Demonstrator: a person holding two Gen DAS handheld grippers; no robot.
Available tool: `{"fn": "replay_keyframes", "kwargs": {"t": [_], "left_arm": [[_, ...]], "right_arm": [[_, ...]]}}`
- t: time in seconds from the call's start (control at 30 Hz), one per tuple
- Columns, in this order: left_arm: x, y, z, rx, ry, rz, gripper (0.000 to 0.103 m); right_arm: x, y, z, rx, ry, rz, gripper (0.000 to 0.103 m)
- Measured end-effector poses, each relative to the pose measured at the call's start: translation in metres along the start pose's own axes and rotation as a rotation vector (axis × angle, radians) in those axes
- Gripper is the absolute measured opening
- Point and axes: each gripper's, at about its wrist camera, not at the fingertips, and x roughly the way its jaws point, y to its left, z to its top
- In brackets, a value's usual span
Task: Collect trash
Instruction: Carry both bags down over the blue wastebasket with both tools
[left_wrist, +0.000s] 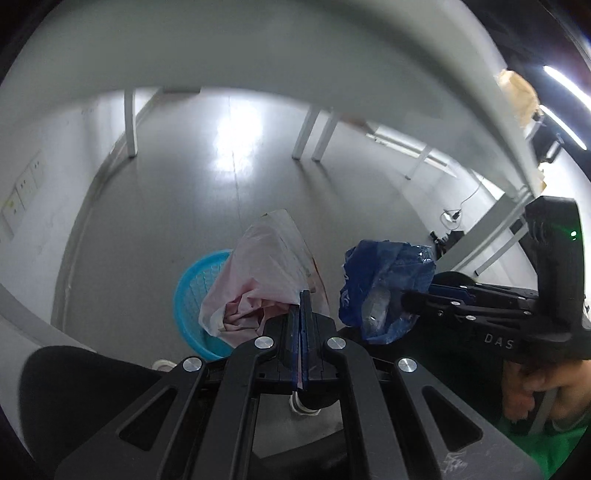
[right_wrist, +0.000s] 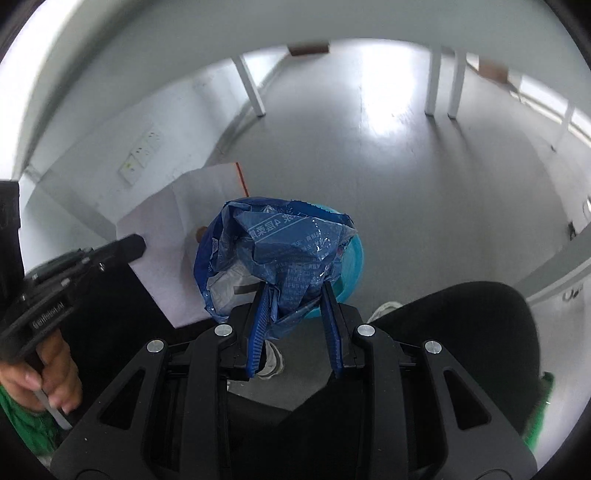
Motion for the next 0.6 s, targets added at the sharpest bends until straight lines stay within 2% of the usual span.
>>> {"fn": "replay_keyframes", "kwargs": {"t": [0.13, 0.4, 0.6], "left_arm": [[0.026, 0.014, 0.005, -0.097, 0.051, -0.002, 0.000], [0.074, 0.039, 0.013, -0.168, 0.146, 0.074, 0.000], [0.115, 0.065, 0.028, -0.238, 0.242, 0.085, 0.000]], "right_arm": [[0.032, 0.000, 0.014, 0.042, 0.046, -0.005, 0.026], [0.090, -0.011, 0.028, 0.093, 0.140, -0.045, 0.027], [0.142, -0.025, 0.043, 0.122, 0.207, -0.089, 0.027]]}}
